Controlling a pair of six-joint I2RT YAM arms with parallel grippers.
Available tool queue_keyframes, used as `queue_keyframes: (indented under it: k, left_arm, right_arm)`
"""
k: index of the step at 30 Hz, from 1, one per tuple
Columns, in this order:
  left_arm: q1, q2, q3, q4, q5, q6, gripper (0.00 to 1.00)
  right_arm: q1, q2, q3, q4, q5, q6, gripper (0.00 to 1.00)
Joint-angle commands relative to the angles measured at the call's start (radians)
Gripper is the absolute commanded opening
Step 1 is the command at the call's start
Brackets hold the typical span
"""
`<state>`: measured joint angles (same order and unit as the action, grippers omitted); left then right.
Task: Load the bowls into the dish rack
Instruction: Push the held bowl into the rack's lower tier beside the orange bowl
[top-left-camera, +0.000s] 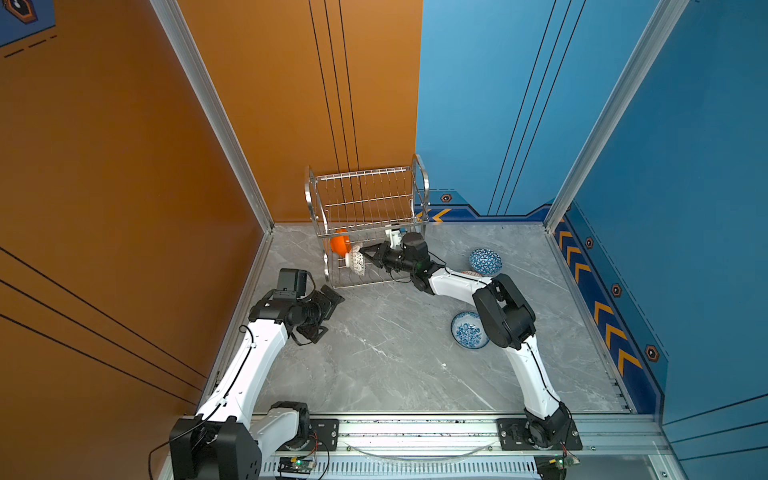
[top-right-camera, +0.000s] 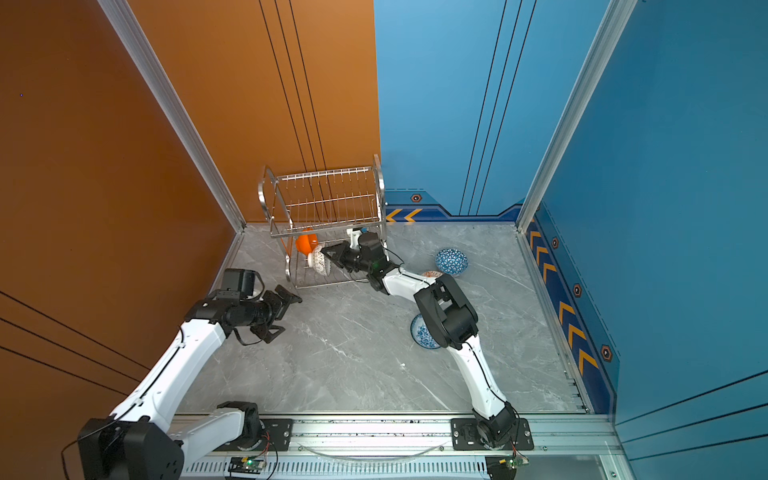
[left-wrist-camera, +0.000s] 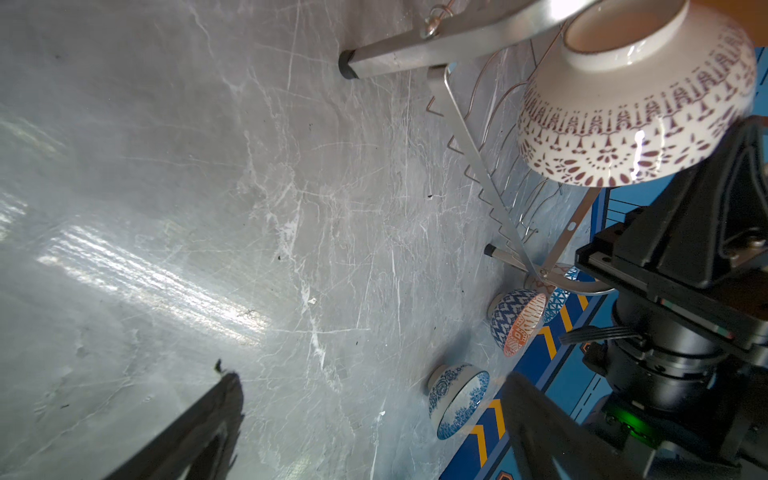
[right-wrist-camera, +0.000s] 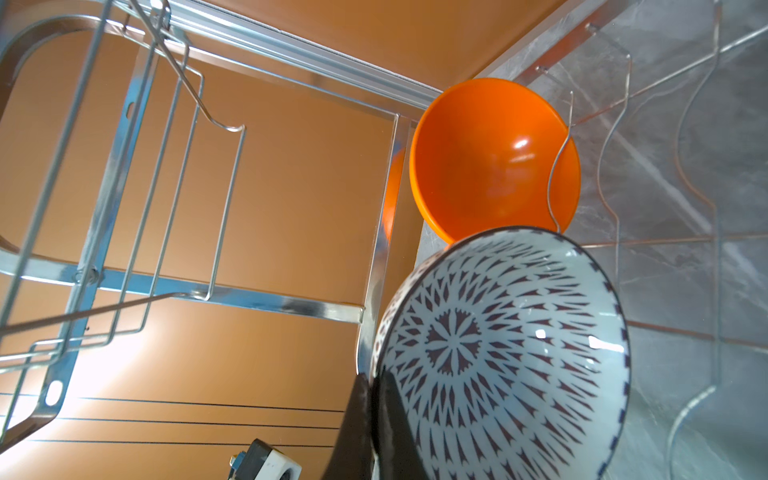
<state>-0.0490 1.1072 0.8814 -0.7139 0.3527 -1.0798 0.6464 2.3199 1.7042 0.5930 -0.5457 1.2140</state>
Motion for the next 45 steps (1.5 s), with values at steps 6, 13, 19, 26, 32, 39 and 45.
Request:
queue_keyframes:
  k: [6, 13, 19, 26, 32, 39, 45]
  left_arm:
    - [0.035, -0.001, 0.03, -0.054, 0.042, 0.052, 0.98]
    - [0.05, 0.02, 0.043, -0.054, 0.054, 0.067, 0.98]
    - [0.054, 0.042, 0.052, -0.055, 0.057, 0.08, 0.98]
    - [0.058, 0.069, 0.061, -0.055, 0.062, 0.095, 0.98]
    - [0.059, 0.093, 0.08, -0.055, 0.061, 0.104, 0.98]
    - [0.057, 0.085, 0.077, -0.053, 0.053, 0.101, 0.98]
    - [0.054, 0.064, 0.055, -0.054, 0.046, 0.087, 0.98]
  right_arm:
    - [-0.02, 0.067, 0.171, 0.033, 0.013, 0.021, 0.0]
    - [-0.036, 0.11, 0.246, -0.013, 0.017, -0.005, 0.0]
    - [-0.05, 0.14, 0.291, -0.025, 0.024, -0.004, 0.0]
    - [-0.055, 0.128, 0.274, -0.038, -0.001, -0.018, 0.0]
    - [-0.06, 0.092, 0.216, -0.017, -0.014, -0.021, 0.0]
    - [-0.068, 0.057, 0.16, 0.017, -0.031, -0.015, 0.0]
    - [-0.082, 0.046, 0.148, 0.024, -0.021, -0.017, 0.0]
